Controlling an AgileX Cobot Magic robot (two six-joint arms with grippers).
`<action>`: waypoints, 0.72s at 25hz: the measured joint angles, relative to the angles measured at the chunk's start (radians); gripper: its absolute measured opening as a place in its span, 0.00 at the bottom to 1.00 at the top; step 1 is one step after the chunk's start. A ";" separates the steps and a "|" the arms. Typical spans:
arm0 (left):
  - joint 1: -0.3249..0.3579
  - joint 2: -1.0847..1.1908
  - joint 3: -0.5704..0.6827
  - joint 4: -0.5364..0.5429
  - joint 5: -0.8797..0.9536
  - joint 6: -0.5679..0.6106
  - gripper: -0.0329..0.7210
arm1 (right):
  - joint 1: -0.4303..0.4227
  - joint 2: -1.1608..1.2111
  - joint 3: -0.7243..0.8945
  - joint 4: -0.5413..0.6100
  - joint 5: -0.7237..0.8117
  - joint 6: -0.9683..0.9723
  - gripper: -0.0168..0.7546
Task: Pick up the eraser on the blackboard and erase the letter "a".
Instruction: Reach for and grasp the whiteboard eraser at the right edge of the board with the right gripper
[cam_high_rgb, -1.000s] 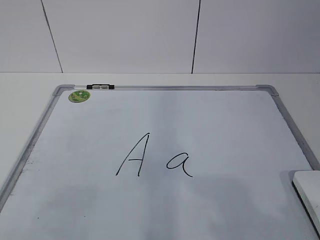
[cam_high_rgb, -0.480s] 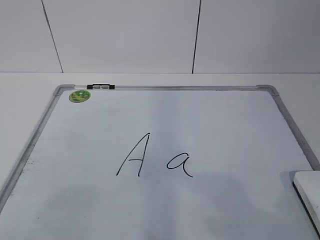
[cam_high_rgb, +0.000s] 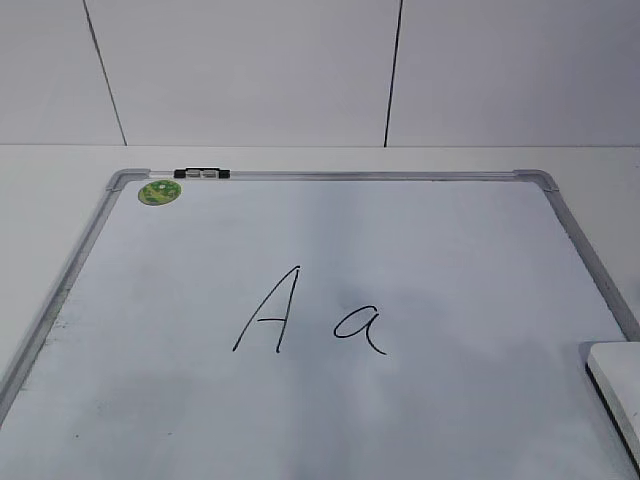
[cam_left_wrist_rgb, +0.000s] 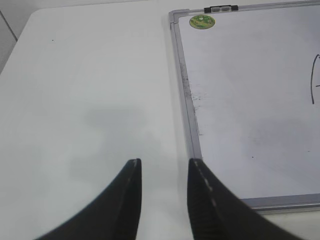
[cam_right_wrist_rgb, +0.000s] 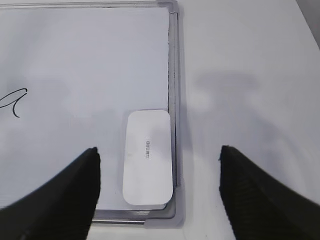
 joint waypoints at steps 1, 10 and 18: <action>0.000 0.000 0.000 0.000 0.000 0.000 0.36 | 0.002 0.030 -0.013 0.000 -0.005 0.000 0.79; 0.000 0.000 0.000 0.000 0.000 0.000 0.35 | 0.005 0.258 -0.116 0.008 -0.032 -0.002 0.79; 0.000 0.000 0.000 0.000 0.000 0.000 0.35 | 0.016 0.428 -0.133 0.085 0.009 -0.002 0.79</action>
